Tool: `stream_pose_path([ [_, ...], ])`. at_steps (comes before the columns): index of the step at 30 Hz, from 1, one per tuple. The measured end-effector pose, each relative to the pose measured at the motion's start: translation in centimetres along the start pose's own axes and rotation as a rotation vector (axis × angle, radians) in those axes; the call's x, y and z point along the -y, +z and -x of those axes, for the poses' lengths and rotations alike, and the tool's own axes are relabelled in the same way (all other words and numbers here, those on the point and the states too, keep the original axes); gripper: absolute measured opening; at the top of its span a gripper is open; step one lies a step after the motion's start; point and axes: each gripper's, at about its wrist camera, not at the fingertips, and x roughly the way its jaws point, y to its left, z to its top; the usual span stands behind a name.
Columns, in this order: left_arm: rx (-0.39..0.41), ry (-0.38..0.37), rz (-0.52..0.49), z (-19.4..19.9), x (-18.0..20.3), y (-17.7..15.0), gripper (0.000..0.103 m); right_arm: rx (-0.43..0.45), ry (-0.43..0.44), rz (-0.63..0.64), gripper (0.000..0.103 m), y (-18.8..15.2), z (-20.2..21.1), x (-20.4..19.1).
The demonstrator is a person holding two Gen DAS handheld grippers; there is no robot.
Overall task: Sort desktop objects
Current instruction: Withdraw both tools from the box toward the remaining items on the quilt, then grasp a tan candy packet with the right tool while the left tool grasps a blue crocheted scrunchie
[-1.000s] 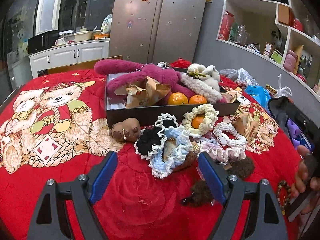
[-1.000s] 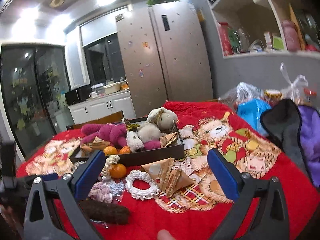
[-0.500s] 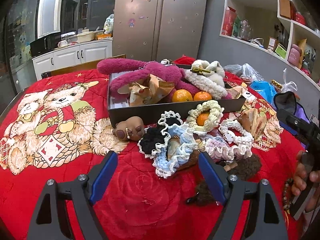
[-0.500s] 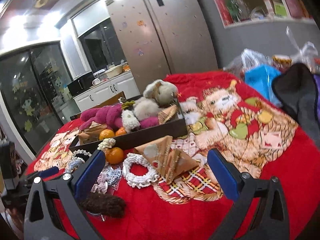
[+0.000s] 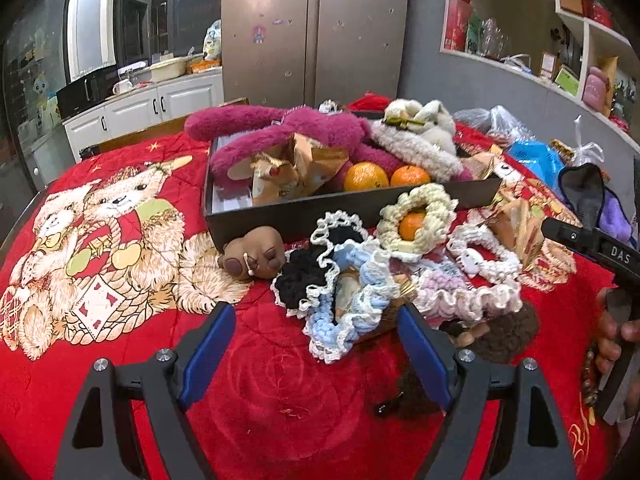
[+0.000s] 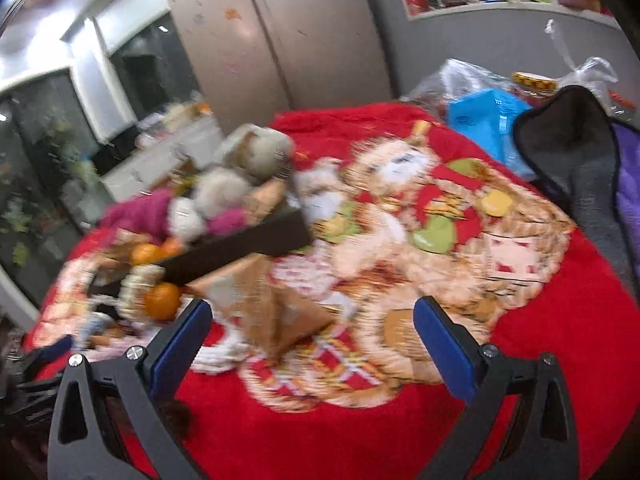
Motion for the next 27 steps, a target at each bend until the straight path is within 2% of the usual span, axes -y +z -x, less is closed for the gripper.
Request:
stream_pose_path([
  [2, -0.033, 0.010, 0.004, -0.7, -0.1, 0.0, 0.085, -0.068, -0.014, -0.001, 0.097, 0.2, -1.3, -0.1],
  [3, -0.048, 0.005, 0.008, -1.0, -0.2, 0.0, 0.085, -0.090, -0.018, 0.004, 0.090, 0.1, -1.8, -0.1],
  [4, -0.059, -0.002, 0.012, -1.2, -0.3, 0.0, 0.085, -0.113, -0.026, 0.011, 0.088, 0.2, -2.3, -0.3],
  [12, -0.058, -0.036, 0.039, -1.1, -0.9, -0.3, 0.082, -0.127, -0.008, 0.100, 0.059, -0.1, -2.9, -2.0],
  [14, -0.049, -0.052, 0.047, -0.9, -1.0, -0.4, 0.074, -0.122, -0.003, 0.104, 0.053, -0.1, -2.7, -2.1],
  [16, -0.036, -0.065, 0.045, -0.5, -0.9, -0.6, 0.057, -0.114, 0.009, 0.112, 0.049, -0.2, -2.4, -2.3],
  [17, -0.033, -0.067, 0.043, -0.4, -0.8, -0.5, 0.052, -0.109, 0.013, 0.118, 0.049, -0.3, -2.3, -2.4],
  [19, -0.026, -0.080, 0.031, -0.2, -0.6, -0.6, 0.029, -0.102, 0.025, 0.127, 0.047, -0.2, -2.3, -2.6],
  [23, -0.010, -0.088, 0.037, 0.3, -0.7, -0.7, 0.013, -0.082, 0.064, 0.127, 0.047, -0.5, -1.6, -2.7],
  [27, 0.001, -0.103, 0.065, 0.5, -1.2, -0.7, 0.012, -0.070, 0.086, 0.114, 0.046, -0.5, -1.2, -2.4],
])
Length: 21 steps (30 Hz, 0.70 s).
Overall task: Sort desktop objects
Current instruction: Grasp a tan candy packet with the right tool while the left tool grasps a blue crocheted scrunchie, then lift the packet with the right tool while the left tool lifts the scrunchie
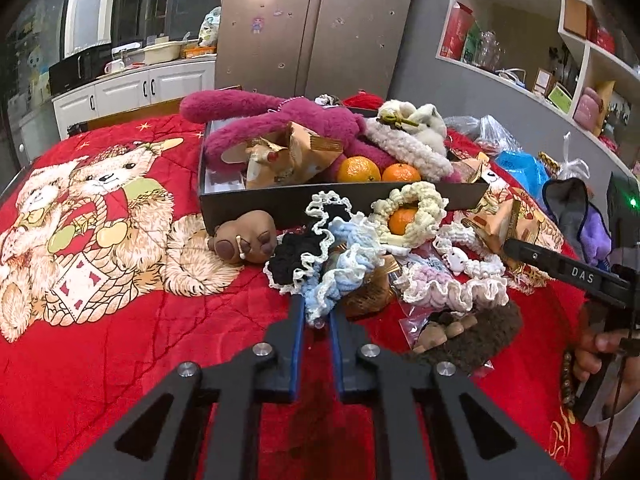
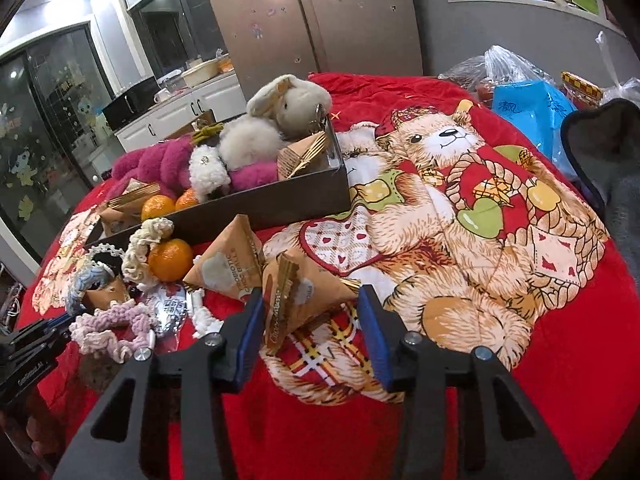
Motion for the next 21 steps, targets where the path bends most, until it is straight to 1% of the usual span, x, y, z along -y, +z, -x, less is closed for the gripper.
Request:
stream_pose_path([
  [4, 0.028, 0.010, -0.013, 0.6, 0.2, -0.1, 0.012, 0.003, 0.008, 0.003, 0.046, -0.2, 0.3, 0.1],
  [6, 0.065, 0.027, -0.032, 1.3, 0.4, -0.2, 0.012, 0.012, 0.003, 0.016, 0.046, -0.3, 0.6, -0.1],
  [11, 0.135, 0.028, -0.077, 2.6, 1.3, -0.2, 0.012, 0.056, -0.005, 0.075, 0.046, -0.5, 1.6, -1.0],
  [14, 0.149, 0.028, -0.087, 2.8, 1.5, -0.2, 0.012, 0.076, 0.007, 0.095, 0.046, -0.5, 2.2, -1.5],
  [16, 0.154, 0.016, -0.071, 3.0, 1.2, 0.0, 0.012, 0.092, 0.014, 0.104, 0.046, -0.5, 2.7, -1.8],
  [18, 0.152, 0.015, -0.057, 3.2, 1.0, 0.2, 0.012, 0.114, 0.002, 0.122, 0.046, -0.4, 3.3, -2.1],
  [19, 0.155, 0.018, -0.049, 3.3, 0.9, 0.3, 0.012, 0.131, -0.015, 0.133, 0.046, -0.4, 3.7, -2.3],
  [20, 0.157, 0.020, -0.047, 3.4, 0.8, 0.3, 0.012, 0.179, -0.083, 0.177, 0.046, -0.5, 4.5, -3.0],
  [21, 0.159, 0.021, -0.048, 3.5, 0.8, 0.3, 0.012, 0.240, -0.178, 0.266, 0.046, -0.8, 5.3, -4.3],
])
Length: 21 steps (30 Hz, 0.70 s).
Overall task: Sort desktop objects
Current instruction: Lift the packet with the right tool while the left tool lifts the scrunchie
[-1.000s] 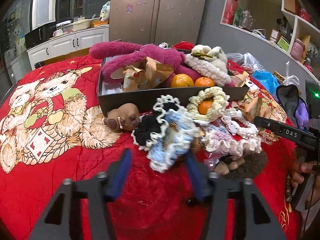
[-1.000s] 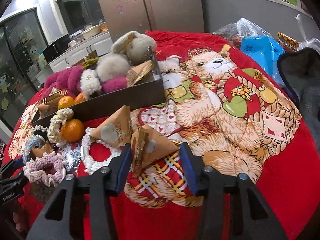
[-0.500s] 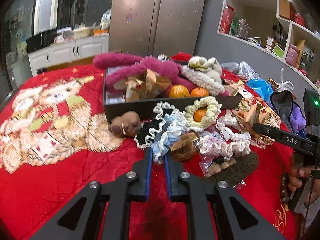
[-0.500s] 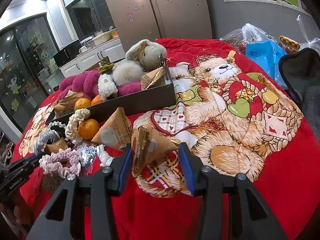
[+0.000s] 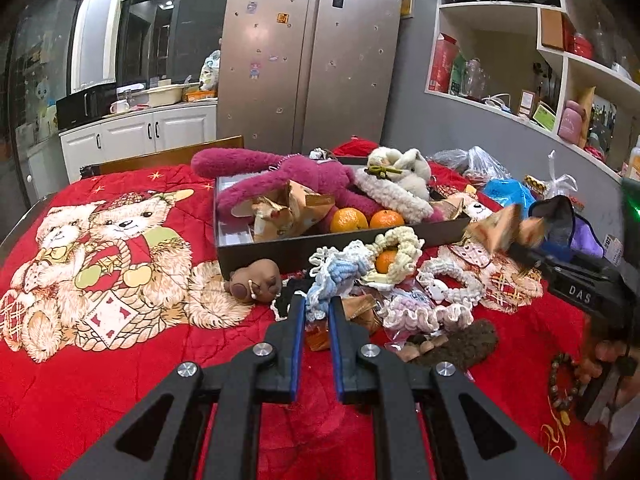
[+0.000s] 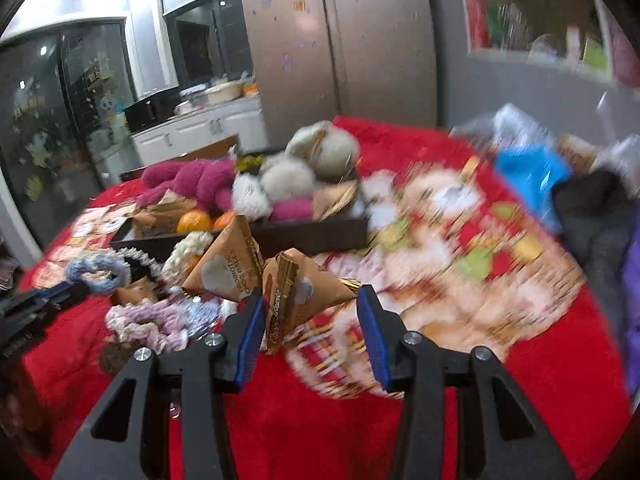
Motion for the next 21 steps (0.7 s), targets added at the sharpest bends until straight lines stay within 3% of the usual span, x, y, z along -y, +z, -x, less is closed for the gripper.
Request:
stream_pose_path([
  [3, 0.008, 0.005, -0.013, 0.2, 0.3, -0.1, 0.012, 0.090, -0.121, 0.177, 0.046, 0.1, 1.9, -2.6],
  [7, 0.011, -0.009, -0.026, 0.4, 0.8, -0.2, 0.012, 0.101, -0.064, 0.213, 0.046, -0.1, 2.6, -4.0],
  [17, 0.044, -0.011, -0.011, 1.8, 0.8, 0.7, 0.012, 0.058, 0.164, 0.009, 0.046, 1.0, 2.9, -1.8],
  [21, 0.051, -0.016, -0.014, 2.2, 1.0, 0.9, 0.012, 0.035, 0.147, 0.026, 0.046, 0.8, 2.6, -2.1],
])
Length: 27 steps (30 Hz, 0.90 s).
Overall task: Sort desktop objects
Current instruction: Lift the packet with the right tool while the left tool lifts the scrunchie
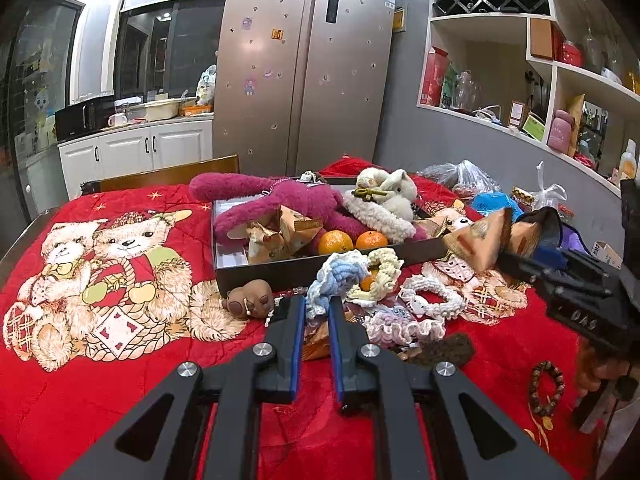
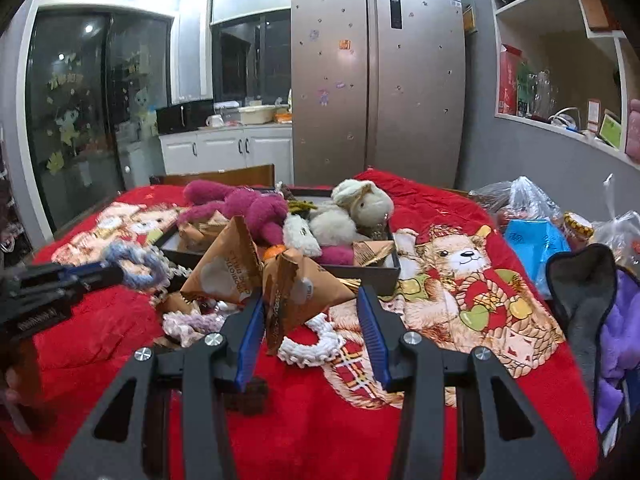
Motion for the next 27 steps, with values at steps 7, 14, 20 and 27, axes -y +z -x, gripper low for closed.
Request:
stream_pose_path([
  [7, -0.005, -0.016, -0.005, 0.2, 0.4, -0.1, 0.012, -0.011, 0.051, -0.038, 0.046, -0.1, -0.4, 0.2],
  [14, -0.021, -0.016, -0.008, -0.1, 0.5, -0.3, 0.012, -0.011, 0.090, -0.077, 0.048, 0.0, -0.2, 0.7],
  [20, -0.022, -0.013, -0.008, -0.2, 0.4, -0.4, 0.012, -0.044, 0.072, -0.055, 0.046, -0.3, -0.7, 0.4],
  [27, -0.025, -0.014, -0.016, -0.2, 0.6, -0.5, 0.012, -0.062, 0.096, -0.099, 0.048, -0.4, -1.1, 1.1],
])
